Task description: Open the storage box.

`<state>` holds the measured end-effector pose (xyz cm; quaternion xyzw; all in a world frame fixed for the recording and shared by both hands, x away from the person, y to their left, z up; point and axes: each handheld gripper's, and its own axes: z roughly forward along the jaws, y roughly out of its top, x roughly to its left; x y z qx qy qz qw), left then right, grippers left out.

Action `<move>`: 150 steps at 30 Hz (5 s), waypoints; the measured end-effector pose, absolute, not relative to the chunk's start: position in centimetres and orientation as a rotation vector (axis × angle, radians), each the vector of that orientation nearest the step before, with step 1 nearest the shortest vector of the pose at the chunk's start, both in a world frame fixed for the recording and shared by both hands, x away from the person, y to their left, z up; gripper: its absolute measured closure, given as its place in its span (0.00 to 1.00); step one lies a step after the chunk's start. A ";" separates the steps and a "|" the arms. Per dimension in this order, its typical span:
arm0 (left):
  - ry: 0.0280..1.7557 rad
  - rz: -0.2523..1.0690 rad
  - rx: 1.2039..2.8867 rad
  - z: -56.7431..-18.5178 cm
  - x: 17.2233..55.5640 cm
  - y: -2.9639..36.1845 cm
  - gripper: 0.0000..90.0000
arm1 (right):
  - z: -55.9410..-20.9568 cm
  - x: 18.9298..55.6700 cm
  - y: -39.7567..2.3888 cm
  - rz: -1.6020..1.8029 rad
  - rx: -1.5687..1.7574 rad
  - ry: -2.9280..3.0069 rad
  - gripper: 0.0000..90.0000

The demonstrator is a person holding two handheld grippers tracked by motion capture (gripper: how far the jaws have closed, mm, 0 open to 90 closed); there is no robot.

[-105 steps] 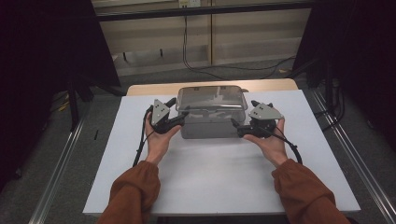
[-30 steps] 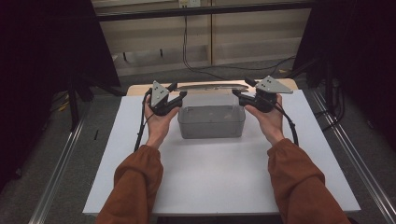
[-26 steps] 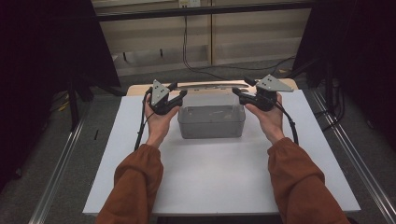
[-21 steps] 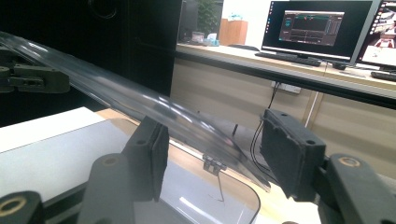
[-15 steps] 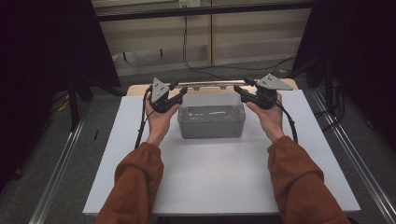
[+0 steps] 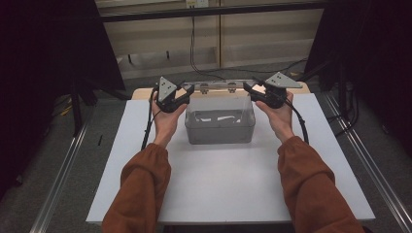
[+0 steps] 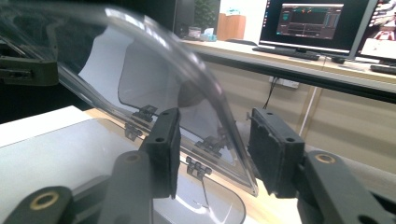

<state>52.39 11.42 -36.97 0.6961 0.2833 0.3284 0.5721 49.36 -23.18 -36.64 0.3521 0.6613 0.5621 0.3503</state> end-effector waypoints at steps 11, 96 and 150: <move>0.656 0.790 1.647 -37.0 53.1 11.5 0.64 | -37.1 50.5 -23.1 1.452 0.921 1.723 0.63; 0.859 0.565 1.787 -38.7 59.4 11.3 0.81 | -39.5 55.9 -23.7 1.417 1.113 1.765 0.78; 1.047 0.418 1.816 -38.5 61.9 10.5 0.74 | -39.2 59.0 -23.6 1.420 1.426 1.806 0.74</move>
